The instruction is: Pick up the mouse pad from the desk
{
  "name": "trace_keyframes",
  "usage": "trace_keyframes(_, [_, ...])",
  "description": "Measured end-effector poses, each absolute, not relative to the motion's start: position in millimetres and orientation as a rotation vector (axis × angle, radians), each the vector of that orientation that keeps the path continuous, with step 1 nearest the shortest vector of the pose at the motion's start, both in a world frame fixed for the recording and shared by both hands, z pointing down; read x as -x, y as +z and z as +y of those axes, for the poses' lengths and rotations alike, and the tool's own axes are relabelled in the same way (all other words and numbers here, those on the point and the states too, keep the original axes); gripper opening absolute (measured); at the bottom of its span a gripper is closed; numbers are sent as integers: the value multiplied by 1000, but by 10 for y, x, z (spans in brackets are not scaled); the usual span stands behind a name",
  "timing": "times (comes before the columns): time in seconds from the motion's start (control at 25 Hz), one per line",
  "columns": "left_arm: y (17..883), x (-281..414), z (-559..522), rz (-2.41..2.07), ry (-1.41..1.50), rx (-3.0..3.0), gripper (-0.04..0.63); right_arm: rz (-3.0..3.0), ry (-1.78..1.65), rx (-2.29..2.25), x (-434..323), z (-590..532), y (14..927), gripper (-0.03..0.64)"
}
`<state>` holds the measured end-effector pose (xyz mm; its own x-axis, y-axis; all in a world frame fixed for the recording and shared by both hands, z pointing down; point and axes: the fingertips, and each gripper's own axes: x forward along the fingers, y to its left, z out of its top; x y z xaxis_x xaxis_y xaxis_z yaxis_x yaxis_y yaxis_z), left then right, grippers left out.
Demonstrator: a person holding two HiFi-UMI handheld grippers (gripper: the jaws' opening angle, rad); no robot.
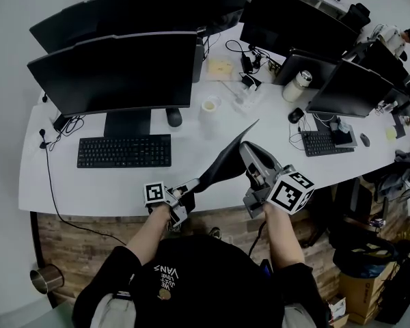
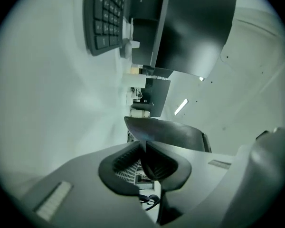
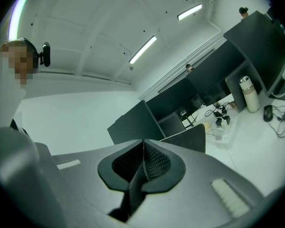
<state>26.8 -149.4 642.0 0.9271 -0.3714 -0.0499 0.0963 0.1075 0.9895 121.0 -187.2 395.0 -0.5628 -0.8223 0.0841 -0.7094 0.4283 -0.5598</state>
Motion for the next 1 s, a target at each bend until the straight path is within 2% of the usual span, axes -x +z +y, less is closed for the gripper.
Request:
trace_keyframes(0.16, [6527, -128, -1609, -338, -280, -1563, 17, 2493, -852, 1406, -1296, -1846, 4103, 11])
trace_keyframes(1.0, [5691, 395, -2005, -893, 83, -2264, 12, 2441, -992, 1600, -1524, -1737, 4877, 11])
